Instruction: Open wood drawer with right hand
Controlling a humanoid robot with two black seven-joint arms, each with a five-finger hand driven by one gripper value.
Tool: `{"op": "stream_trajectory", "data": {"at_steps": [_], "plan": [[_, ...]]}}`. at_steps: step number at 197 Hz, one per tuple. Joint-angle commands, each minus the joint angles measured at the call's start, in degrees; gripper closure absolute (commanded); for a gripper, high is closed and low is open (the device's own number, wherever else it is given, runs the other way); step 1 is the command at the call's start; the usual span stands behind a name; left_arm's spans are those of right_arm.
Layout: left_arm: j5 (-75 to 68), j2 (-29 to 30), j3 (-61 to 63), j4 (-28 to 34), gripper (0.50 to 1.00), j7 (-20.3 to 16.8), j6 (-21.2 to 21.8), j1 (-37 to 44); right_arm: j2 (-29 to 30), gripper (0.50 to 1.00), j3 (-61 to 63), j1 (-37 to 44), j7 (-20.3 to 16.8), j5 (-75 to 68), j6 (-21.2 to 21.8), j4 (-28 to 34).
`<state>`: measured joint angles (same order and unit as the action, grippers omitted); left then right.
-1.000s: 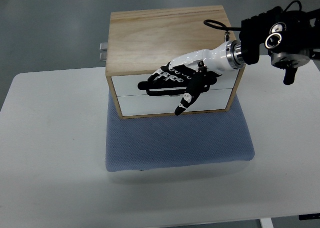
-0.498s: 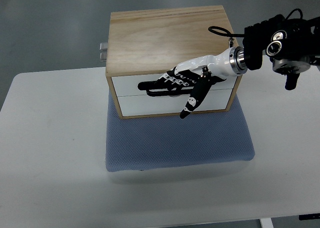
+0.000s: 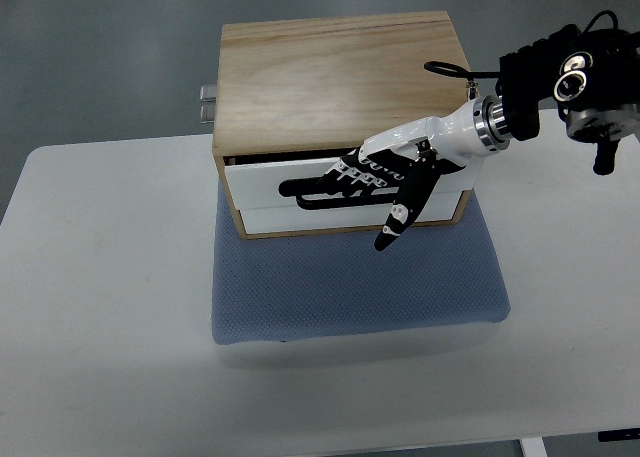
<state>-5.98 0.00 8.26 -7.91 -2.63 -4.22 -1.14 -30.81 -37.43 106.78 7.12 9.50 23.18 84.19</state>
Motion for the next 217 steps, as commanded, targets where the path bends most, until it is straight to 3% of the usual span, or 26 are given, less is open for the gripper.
{"op": "stream_trajectory", "data": {"at_steps": [1,23,61,155,217], "plan": [[0.00,0.00,0.00,0.00,0.500,-0.01,0.00,0.00,-0.66,0.546,-0.01,0.18,0.00,0.25,1.87,0.45],[0.00,0.00,0.00,0.00,0.500,-0.01,0.00,0.00,-1.54,0.546,0.08,0.27,0.17,0.25,4.06,1.59],[0.00,0.00,0.00,0.00,0.500,-0.01,0.00,0.00,-4.08,0.546,0.16,1.58,0.35,0.25,11.44,4.32],[0.00,0.00,0.00,0.00,0.500,-0.01,0.00,0.00,-8.04,0.546,0.96,5.28,0.35,0.25,11.82,4.93],[0.00,0.00,0.00,0.00,0.500,-0.01,0.00,0.00,-18.41,0.548,11.15,2.82,0.79,-4.31,11.82,3.79]]}}
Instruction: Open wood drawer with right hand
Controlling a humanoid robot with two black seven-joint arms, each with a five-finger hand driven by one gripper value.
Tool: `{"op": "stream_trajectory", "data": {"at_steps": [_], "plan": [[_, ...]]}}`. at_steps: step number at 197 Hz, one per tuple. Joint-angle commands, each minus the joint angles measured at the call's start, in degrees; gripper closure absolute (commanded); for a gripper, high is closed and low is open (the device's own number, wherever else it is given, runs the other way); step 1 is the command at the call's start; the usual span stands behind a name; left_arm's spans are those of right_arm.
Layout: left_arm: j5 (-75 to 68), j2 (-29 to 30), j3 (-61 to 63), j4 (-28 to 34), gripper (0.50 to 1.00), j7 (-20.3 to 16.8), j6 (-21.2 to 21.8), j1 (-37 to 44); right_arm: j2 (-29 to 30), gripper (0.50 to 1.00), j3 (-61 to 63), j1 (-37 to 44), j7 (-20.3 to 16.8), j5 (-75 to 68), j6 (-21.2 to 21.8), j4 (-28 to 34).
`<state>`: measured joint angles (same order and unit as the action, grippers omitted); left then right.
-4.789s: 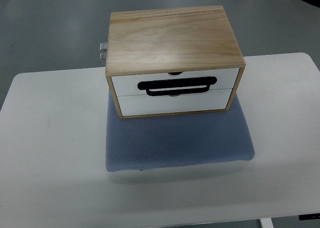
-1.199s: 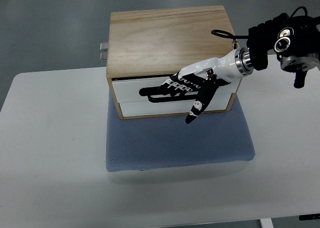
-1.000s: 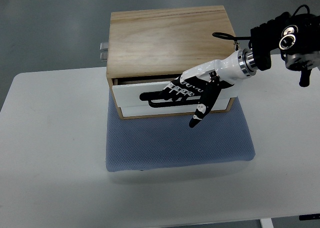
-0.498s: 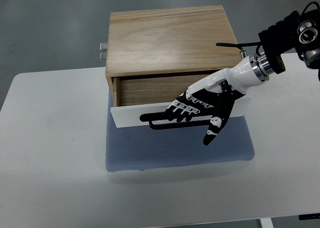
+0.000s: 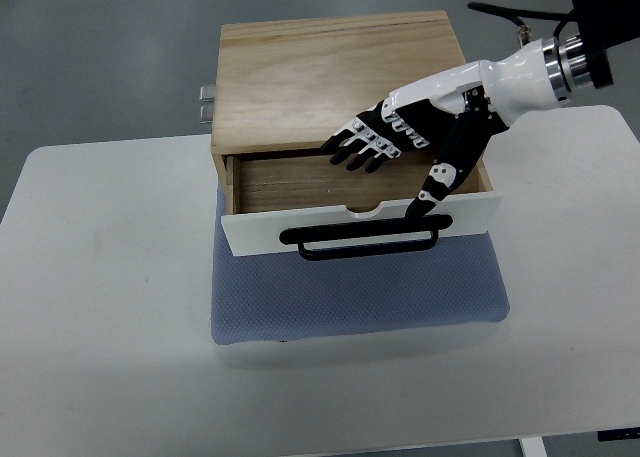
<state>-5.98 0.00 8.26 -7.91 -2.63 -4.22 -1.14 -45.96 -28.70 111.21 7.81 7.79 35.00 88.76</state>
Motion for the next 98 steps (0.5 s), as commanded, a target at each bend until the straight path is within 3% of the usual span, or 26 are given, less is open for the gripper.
{"op": "stream_trajectory", "data": {"at_steps": [1,46,70,98], "plan": [[0.00,0.00,0.00,0.00,0.500,-0.01,0.00,0.00,-3.26,0.548,2.42,-1.61,0.10,-2.60,0.00,-0.78],[0.00,0.00,0.00,0.00,0.500,-0.01,0.00,0.00,-8.53,0.548,14.63,-8.82,0.02,-9.02,0.00,-4.64],[0.00,0.00,0.00,0.00,0.500,-0.01,0.00,0.00,-9.68,0.548,22.01,-10.75,-0.51,-8.23,-8.28,-5.00],[0.00,0.00,0.00,0.00,0.500,-0.01,0.00,0.00,-9.76,0.548,28.08,-11.89,-0.86,-5.77,-15.13,-5.61]]}}
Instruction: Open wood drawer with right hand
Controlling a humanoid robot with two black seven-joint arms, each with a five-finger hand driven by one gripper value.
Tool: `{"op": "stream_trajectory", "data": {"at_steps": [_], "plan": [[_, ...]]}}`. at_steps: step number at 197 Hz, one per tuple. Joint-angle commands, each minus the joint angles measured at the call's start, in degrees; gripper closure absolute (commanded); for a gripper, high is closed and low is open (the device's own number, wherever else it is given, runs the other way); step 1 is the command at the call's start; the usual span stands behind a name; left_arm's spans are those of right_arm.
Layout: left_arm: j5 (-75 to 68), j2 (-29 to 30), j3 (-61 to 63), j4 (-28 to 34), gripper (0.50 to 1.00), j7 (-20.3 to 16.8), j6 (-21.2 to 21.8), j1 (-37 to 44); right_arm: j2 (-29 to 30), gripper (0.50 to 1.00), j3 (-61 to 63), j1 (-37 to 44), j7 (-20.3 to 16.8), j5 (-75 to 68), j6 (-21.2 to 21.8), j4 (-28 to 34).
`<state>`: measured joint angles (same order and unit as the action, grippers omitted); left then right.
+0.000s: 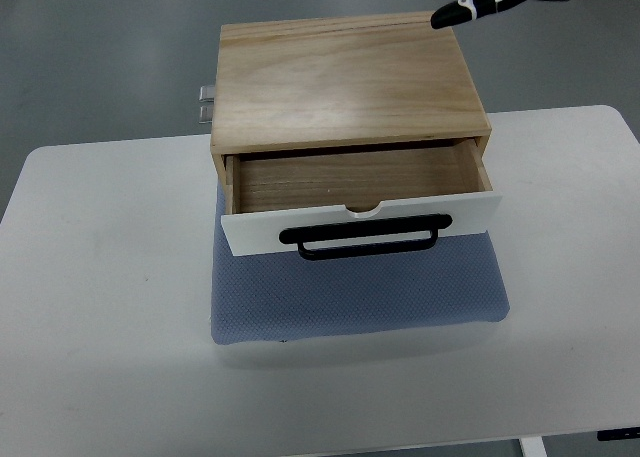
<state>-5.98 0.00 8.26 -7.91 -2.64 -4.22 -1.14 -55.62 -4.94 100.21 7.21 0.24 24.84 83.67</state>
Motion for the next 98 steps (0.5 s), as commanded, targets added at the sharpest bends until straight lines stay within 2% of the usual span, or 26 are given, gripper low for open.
{"op": "stream_trajectory", "data": {"at_steps": [1,32,42,43,51,98], "plan": [[0.00,0.00,0.00,0.00,0.500,0.00,0.00,0.00,-0.10,0.548,4.32,-0.89,-0.27,1.78,-4.98,-0.53],[0.00,0.00,0.00,0.00,0.500,0.00,0.00,0.00,0.95,0.548,13.19,-6.33,-2.99,5.82,-11.48,-1.05],[0.00,0.00,0.00,0.00,0.500,0.00,0.00,0.00,0.95,0.548,13.20,-6.34,-2.99,5.83,-11.48,-1.05],[0.00,0.00,0.00,0.00,0.500,0.09,0.00,0.00,1.82,0.548,17.64,-9.47,-4.03,7.48,-13.49,-1.66],[0.00,0.00,0.00,0.00,0.500,0.00,0.00,0.00,3.06,0.548,21.63,-11.96,-5.27,9.69,-14.56,-2.46],[0.00,0.00,0.00,0.00,0.500,0.00,0.00,0.00,12.20,0.548,42.90,-22.25,-10.63,24.02,-14.47,-12.74]]}}
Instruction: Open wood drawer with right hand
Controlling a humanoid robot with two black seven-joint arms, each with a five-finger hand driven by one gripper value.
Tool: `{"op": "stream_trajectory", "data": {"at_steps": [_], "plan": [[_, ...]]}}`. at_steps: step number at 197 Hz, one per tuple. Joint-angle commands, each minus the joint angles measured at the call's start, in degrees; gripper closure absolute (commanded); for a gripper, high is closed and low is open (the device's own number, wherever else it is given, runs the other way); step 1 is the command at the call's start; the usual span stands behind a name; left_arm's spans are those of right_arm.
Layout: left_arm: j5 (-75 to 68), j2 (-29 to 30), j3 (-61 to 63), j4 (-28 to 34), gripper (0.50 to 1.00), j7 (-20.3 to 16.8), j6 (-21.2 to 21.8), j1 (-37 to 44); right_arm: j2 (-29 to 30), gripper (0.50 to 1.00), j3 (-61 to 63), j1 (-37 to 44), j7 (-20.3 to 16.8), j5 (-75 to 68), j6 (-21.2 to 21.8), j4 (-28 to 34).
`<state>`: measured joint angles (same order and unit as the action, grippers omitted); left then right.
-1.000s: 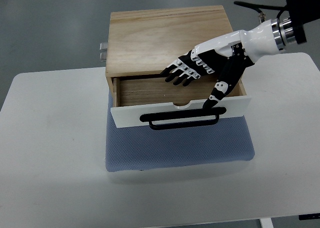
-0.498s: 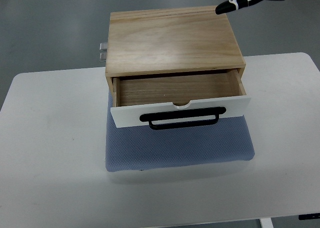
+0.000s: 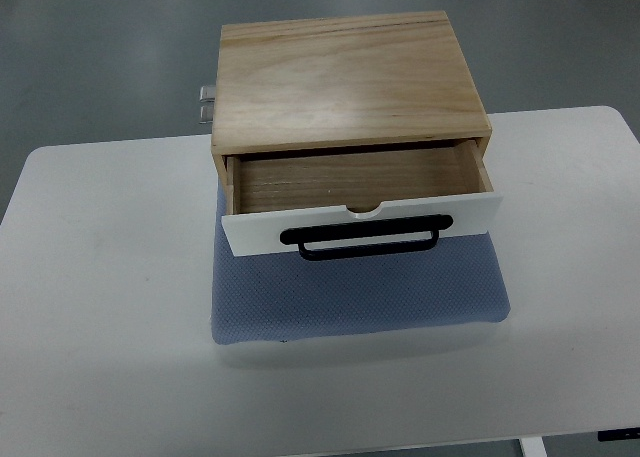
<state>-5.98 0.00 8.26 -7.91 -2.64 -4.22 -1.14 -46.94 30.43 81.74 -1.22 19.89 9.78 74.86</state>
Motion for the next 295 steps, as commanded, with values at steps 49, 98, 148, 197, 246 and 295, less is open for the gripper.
{"op": "stream_trajectory", "data": {"at_steps": [49,98,148,197,246,295], "plan": [[0.00,0.00,0.00,0.00,0.500,0.00,0.00,0.00,13.98,0.548,24.32,-15.29,-7.39,13.15,4.89,-14.48],[0.00,0.00,0.00,0.00,0.500,0.00,0.00,0.00,23.56,0.548,39.44,-22.33,-9.85,21.51,7.27,-25.38],[0.00,0.00,0.00,0.00,0.500,0.00,0.00,0.00,29.36,0.548,49.46,-28.30,-8.89,20.63,-1.35,-30.92],[0.00,0.00,0.00,0.00,0.500,0.00,0.00,0.00,31.21,0.548,52.71,-31.82,-5.90,14.13,-8.11,-31.80],[0.00,0.00,0.00,0.00,0.500,0.00,0.00,0.00,31.03,0.546,52.63,-36.12,1.04,9.38,-3.55,-31.71],[0.00,0.00,0.00,0.00,0.500,0.00,0.00,0.00,31.29,0.546,52.45,-40.87,4.39,6.57,-1.70,-31.80]]}}
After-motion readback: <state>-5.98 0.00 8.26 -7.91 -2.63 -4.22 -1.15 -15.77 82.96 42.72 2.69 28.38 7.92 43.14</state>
